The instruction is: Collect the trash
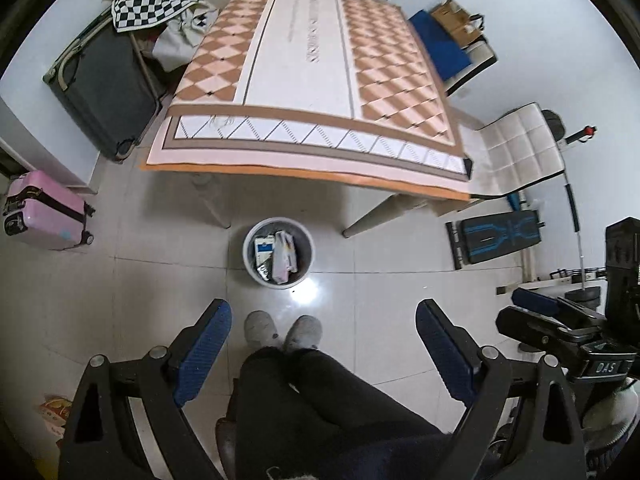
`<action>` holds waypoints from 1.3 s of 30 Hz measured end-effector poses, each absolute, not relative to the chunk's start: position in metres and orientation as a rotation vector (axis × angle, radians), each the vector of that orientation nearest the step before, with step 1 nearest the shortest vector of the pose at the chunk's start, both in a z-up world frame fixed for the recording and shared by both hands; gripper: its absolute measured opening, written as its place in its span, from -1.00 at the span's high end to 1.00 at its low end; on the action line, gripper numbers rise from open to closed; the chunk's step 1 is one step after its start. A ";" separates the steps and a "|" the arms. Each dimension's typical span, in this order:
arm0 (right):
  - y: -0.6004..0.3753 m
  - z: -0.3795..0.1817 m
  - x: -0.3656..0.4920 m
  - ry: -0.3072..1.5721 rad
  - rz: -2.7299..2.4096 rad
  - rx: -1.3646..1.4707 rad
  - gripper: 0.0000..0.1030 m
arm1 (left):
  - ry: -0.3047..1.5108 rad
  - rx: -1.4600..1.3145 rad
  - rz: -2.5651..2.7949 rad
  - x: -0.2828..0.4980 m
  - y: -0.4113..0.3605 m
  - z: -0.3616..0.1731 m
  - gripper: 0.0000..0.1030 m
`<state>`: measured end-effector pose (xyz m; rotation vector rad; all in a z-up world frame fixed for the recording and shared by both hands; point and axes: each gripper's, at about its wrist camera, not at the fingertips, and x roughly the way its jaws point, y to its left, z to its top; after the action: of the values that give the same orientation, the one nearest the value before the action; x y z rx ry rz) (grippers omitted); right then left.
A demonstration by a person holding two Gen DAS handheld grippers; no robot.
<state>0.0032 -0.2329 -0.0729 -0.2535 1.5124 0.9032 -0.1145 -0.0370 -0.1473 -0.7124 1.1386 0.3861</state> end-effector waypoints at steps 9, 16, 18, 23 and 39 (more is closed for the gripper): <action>-0.241 -0.034 -0.008 1.488 0.948 -0.239 -1.00 | 1.084 -0.727 0.344 -0.128 -0.050 -0.113 -0.83; -0.239 -0.022 -0.014 1.494 0.987 -0.236 -1.00 | 1.066 -0.729 0.315 -0.129 -0.054 -0.105 -0.84; -0.238 -0.022 -0.015 1.494 0.989 -0.234 -1.00 | 1.060 -0.740 0.301 -0.130 -0.055 -0.104 -1.00; -0.239 -0.019 -0.013 1.498 0.991 -0.223 -1.00 | 1.052 -0.742 0.291 -0.132 -0.055 -0.100 -1.00; -0.237 -0.011 -0.009 1.494 1.009 -0.219 -1.00 | 1.050 -0.714 0.267 -0.130 -0.056 -0.093 -1.00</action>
<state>-0.0088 -0.2372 -0.0105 -0.2191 1.4940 1.0092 -0.1298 -0.0564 -0.0929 -0.7136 1.0502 0.2672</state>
